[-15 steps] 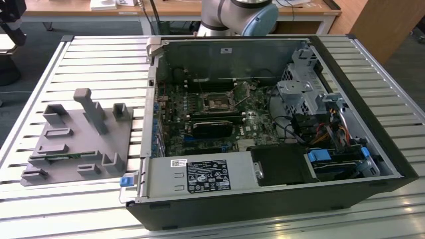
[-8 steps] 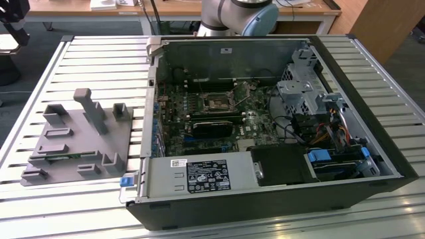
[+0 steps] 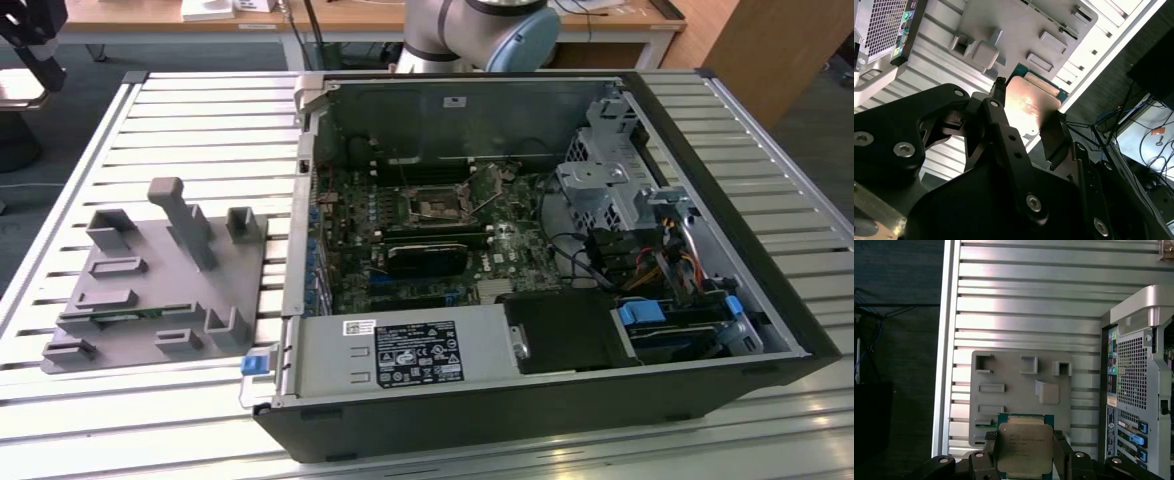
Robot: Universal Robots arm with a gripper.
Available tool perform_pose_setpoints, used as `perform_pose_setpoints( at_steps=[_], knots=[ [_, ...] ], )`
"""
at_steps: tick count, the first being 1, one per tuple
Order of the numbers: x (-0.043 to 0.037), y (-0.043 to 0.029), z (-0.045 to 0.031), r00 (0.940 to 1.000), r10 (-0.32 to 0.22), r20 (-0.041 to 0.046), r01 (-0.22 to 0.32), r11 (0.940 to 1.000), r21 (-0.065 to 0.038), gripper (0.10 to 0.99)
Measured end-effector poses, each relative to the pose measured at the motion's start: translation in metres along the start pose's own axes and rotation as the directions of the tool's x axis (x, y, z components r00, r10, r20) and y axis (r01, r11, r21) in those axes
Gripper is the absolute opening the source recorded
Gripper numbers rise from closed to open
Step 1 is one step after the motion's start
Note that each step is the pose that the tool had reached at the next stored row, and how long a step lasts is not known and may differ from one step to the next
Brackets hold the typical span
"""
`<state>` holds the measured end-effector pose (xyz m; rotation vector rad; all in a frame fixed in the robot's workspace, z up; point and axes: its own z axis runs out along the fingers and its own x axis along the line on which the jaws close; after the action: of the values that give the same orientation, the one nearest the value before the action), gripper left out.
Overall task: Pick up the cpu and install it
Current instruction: 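Pick up the cpu and move it towards the insertion slot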
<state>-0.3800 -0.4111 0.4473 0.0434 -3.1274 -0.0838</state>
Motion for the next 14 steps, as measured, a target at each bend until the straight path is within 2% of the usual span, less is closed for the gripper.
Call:
perform_pose_setpoints(
  at_steps=[14],
  knots=[
    [-0.0101,-0.0003,-0.0001,1.0,0.0,0.0,0.0,1.0,0.0,0.529]
  ],
)
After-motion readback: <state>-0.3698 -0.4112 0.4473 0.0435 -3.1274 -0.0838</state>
